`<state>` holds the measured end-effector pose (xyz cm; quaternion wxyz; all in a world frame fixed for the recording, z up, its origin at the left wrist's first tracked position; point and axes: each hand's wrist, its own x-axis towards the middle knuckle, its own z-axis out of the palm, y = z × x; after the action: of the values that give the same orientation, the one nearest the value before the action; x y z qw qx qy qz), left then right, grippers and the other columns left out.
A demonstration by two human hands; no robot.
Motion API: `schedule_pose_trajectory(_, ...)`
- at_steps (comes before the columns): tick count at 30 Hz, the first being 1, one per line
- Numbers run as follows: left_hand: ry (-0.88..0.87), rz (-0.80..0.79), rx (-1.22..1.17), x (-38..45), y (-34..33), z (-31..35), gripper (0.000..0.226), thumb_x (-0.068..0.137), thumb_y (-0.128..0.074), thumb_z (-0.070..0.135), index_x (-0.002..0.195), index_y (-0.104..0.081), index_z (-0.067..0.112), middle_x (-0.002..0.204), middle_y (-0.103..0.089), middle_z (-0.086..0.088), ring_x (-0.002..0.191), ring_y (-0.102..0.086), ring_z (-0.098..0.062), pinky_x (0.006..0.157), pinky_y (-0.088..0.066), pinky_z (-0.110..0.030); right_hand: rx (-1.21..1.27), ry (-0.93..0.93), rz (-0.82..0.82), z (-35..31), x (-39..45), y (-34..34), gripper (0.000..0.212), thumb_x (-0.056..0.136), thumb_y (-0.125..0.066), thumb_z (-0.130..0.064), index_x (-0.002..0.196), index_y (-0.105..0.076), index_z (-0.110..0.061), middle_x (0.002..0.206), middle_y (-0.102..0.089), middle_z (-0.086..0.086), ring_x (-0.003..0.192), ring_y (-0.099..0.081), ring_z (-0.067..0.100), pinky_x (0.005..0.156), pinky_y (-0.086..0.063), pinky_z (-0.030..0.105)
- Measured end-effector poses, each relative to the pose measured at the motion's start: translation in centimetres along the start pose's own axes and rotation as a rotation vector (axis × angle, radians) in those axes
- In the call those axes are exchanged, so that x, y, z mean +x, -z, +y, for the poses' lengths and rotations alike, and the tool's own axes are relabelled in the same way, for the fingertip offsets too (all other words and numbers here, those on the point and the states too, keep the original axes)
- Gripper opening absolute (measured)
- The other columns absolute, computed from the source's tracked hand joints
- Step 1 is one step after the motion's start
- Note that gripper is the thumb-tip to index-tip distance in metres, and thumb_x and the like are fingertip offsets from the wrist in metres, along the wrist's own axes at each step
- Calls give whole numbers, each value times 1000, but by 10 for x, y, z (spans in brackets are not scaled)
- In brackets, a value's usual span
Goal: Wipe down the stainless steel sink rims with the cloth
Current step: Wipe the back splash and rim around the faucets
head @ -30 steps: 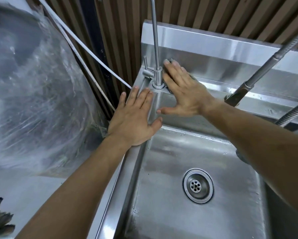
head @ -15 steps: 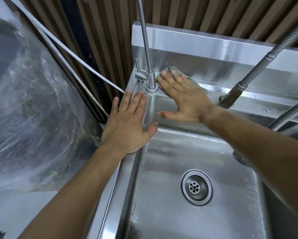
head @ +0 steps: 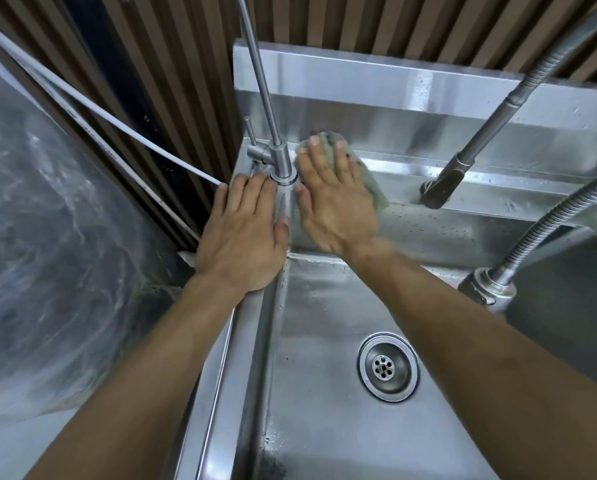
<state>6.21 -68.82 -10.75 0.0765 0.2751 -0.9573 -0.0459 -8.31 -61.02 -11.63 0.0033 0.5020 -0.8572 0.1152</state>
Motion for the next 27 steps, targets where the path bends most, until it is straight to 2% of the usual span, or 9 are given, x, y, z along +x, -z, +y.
schedule_pose_trajectory(4,50,-65,35,-4,-6,3,71,101,-16,45,163,-23,11,173,-15,-7,160,-10,-28,129,-7,-51,-61,85,45,18,-2,0,58,111,-23,-44,165,-22,-23,173,-15,-1,161,-4,29,131,-5,43)
schedule_pose_trajectory(7,75,-83,59,-2,-5,4,71,102,-13,45,165,-14,11,174,-7,-5,161,-3,-26,130,-2,-49,-61,-147,140,33,-22,0,57,112,-22,-42,165,-22,-22,173,-13,2,160,-1,34,131,-1,46)
schedule_pose_trajectory(10,92,-92,76,-2,-8,3,71,102,-12,44,165,-10,9,174,-4,-6,161,1,-26,130,0,-48,-4,-373,106,8,-15,0,58,112,-21,-40,166,-13,-18,174,-2,7,160,1,37,128,3,46)
schedule_pose_trajectory(13,92,-88,68,-2,-8,2,72,101,-12,44,165,-11,10,174,-4,-5,161,-1,-26,130,-1,-47,31,-232,65,-18,-4,-3,58,112,-22,-36,166,-16,-16,173,-6,10,159,-9,38,130,-8,48)
schedule_pose_trajectory(16,82,-95,60,-2,-7,3,73,101,-12,44,165,-13,10,174,-6,-5,161,-3,-26,130,-1,-46,-6,-103,85,6,-8,-1,55,112,-25,-35,164,-26,-20,172,-17,4,158,-19,33,130,-15,43)
schedule_pose_trajectory(19,87,-109,56,-2,-6,4,73,100,-10,45,165,-12,10,174,-5,-4,161,-2,-26,130,-1,-47,-41,-331,135,31,-21,0,56,112,-23,-35,165,-17,-18,174,-8,4,160,-10,33,130,-6,41)
schedule_pose_trajectory(23,87,-104,72,-2,-6,4,74,99,-6,44,165,-12,10,174,-6,-5,161,-3,-27,130,-3,-48,23,-614,198,4,-12,-5,60,111,-20,-33,165,-7,-9,173,3,14,160,-1,37,130,-3,47)
schedule_pose_trajectory(25,87,-104,70,-1,-7,4,74,99,-5,43,165,-11,10,174,-5,-4,161,-2,-26,130,-2,-48,78,-549,166,-14,-4,-6,61,111,-21,-34,165,-9,-10,173,0,14,159,-7,38,130,-5,47)
schedule_pose_trajectory(27,86,-99,69,-1,-7,3,74,99,-7,43,165,-12,10,174,-6,-5,161,-3,-26,130,-3,-47,96,-332,138,-16,-5,-7,58,111,-25,-36,165,-20,-16,173,-10,9,158,-16,37,130,-8,46)
